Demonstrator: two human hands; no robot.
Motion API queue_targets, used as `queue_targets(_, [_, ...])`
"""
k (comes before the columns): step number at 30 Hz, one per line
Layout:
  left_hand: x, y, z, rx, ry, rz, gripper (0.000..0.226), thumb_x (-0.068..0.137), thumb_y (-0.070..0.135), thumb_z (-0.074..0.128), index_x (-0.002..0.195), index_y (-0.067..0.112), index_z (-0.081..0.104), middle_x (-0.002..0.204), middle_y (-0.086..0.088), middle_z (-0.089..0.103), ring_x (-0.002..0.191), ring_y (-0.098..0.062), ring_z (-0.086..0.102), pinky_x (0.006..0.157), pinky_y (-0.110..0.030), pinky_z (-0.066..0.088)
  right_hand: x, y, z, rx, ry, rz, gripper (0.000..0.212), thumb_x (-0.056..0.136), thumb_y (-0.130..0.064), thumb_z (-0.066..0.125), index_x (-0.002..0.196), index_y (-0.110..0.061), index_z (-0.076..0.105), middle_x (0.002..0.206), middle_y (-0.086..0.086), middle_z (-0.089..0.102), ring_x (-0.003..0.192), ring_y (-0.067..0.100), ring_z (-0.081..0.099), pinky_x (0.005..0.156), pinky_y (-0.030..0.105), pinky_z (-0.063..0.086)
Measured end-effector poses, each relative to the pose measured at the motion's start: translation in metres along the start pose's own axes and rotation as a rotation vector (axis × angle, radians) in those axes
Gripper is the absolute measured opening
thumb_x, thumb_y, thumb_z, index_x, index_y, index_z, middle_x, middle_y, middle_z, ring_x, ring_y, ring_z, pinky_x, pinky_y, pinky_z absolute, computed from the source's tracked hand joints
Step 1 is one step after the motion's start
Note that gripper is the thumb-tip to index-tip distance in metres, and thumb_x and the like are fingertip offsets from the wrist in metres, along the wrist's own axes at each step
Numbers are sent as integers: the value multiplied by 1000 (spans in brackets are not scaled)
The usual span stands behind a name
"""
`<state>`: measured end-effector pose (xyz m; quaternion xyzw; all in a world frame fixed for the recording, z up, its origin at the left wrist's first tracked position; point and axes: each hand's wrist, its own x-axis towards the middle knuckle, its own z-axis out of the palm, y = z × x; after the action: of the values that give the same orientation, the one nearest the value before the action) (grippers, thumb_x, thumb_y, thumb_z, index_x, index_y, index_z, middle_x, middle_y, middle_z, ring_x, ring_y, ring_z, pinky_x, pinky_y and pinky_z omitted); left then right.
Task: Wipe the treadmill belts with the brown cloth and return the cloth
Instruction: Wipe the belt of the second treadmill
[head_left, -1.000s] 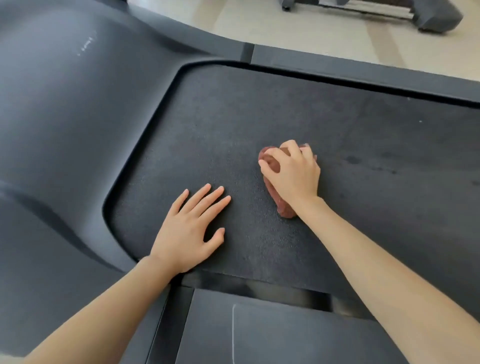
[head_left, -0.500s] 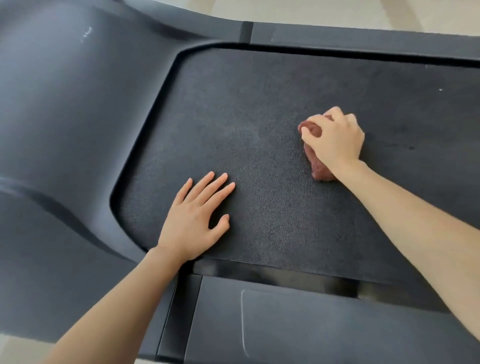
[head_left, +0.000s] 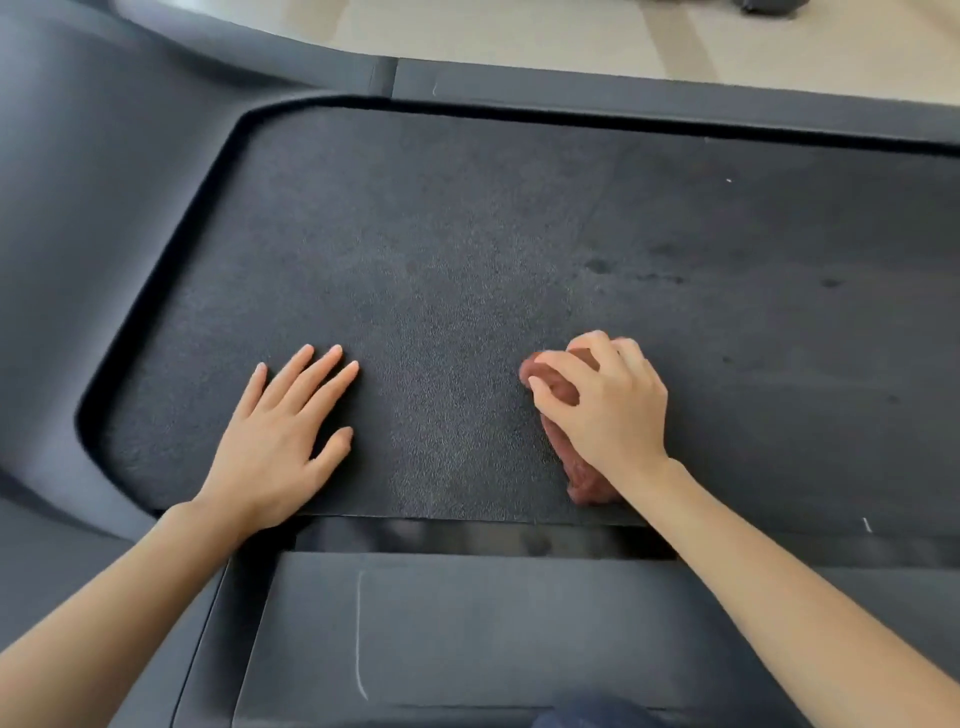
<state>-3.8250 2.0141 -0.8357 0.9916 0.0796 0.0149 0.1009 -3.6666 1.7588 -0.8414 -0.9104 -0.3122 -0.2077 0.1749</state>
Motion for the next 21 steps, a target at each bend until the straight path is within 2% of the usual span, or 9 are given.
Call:
queue_targets(3, [24,36,2,38,3,75,70,84,51,18,144,19,35,154,2,22,144,-20,12,117,-48,7,61,24,25,-76,-24,149,24,86,-45,56,98,-29,70,104,2,60,92,30,54,77,37,44])
queue_targets(5, [47,68,9,30,-11,110,70,84,54,14,146,23,28,156,6,15,145,-16,5,118,-45,0,101,37,40,-133,-105,232,31,90,-48,49,109,-31,66,115,1,56,102,29,49,86,36,40])
queue_targets(7, [75,90,16,-13,-14,103,69,86,55,15,148,25,18,157,9,9,145,-13,0,117,-43,-5,114,39,44,-149,-157,240,33,91,-48,46,114,-30,63,120,2,53,104,30,47,88,37,38])
queue_targets(12, [130,106,31,-24,-36,136,64,93,53,23,149,23,14,158,6,8,145,-14,-1,117,-44,-4,14,33,-7,-81,-101,175,24,87,-42,55,101,-27,67,109,2,58,98,29,51,90,45,44])
queue_targets(15, [129,108,44,42,-4,133,68,90,56,14,149,22,13,158,6,8,145,-15,-3,117,-43,-5,-53,33,-35,-53,-32,104,18,82,-40,59,93,-28,67,104,0,61,93,28,53,87,42,44])
queue_targets(18, [129,107,47,44,19,138,74,84,58,10,149,22,18,157,5,14,145,-16,2,117,-44,-2,-42,42,-29,-35,12,64,15,80,-39,62,88,-28,70,95,-1,63,87,28,56,85,43,48])
queue_targets(21, [131,106,44,31,33,126,74,84,58,11,149,23,19,157,6,14,145,-15,1,117,-43,-1,20,48,-2,-25,10,91,18,81,-41,60,88,-29,71,93,0,62,85,28,56,79,39,47])
